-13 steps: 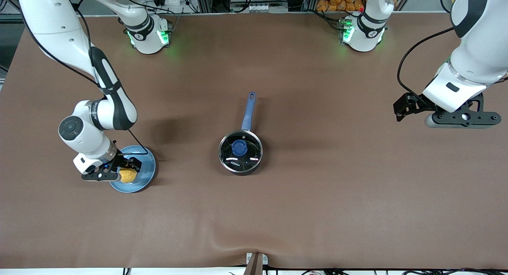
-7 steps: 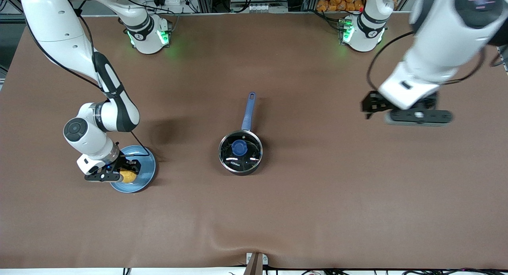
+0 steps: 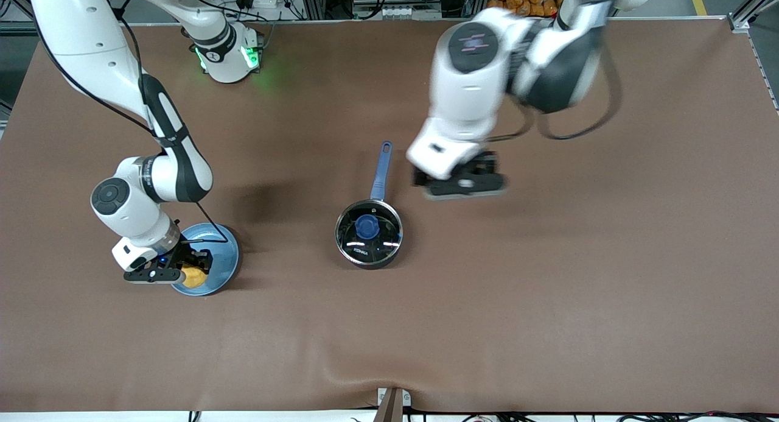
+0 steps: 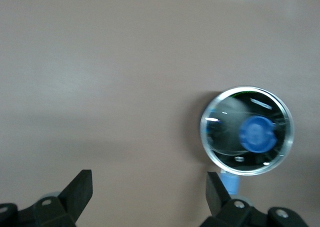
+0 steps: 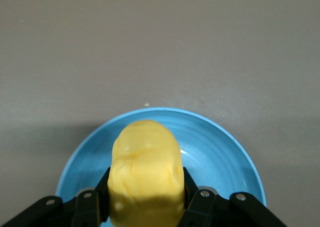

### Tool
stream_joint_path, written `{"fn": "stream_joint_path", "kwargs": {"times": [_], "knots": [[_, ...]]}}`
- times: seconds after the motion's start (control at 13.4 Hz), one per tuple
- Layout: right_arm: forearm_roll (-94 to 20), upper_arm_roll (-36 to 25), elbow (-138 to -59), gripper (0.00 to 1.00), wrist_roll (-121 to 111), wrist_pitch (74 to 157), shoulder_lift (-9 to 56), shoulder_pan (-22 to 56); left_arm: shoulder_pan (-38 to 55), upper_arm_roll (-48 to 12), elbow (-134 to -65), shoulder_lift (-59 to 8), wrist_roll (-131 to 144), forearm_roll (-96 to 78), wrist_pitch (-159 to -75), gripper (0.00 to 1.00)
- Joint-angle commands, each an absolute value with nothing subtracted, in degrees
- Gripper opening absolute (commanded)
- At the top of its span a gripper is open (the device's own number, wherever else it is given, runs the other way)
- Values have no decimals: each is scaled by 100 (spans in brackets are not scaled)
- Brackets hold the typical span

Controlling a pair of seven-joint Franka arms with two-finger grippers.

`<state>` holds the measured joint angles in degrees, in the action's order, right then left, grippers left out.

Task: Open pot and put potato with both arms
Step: 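Grasp the potato with the right gripper while the left gripper reaches the lid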

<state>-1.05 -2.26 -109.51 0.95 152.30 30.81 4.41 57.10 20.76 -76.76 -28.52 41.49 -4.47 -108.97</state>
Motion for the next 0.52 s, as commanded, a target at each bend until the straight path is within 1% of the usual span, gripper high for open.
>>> {"fn": "stream_joint_path", "kwargs": {"times": [0.0, 0.07, 0.15, 0.3, 0.45], "knots": [[-167, -167, -10750, 0, 105, 14382, 2691, 492, 6115, 2591, -7207, -3645, 4236, -1139, -11571, 100], [-193, -89, -10601, 0, 114, 13979, 2585, 475, 6352, 2897, -7207, -3839, 4332, -1525, -11845, 100], [-350, -79, -10460, 0, 132, 13574, 2497, 483, 6476, 3074, -7207, -3963, 4368, -1947, -12048, 100], [-763, -70, -10162, 0, 114, 12888, 2374, 492, 6495, 3111, -7242, -4121, 4368, -2468, -12487, 100], [-913, -44, -9872, 0, 132, 12255, 2251, 545, 6565, 3111, -7242, -4358, 4455, -2540, -12909, 100]]}}
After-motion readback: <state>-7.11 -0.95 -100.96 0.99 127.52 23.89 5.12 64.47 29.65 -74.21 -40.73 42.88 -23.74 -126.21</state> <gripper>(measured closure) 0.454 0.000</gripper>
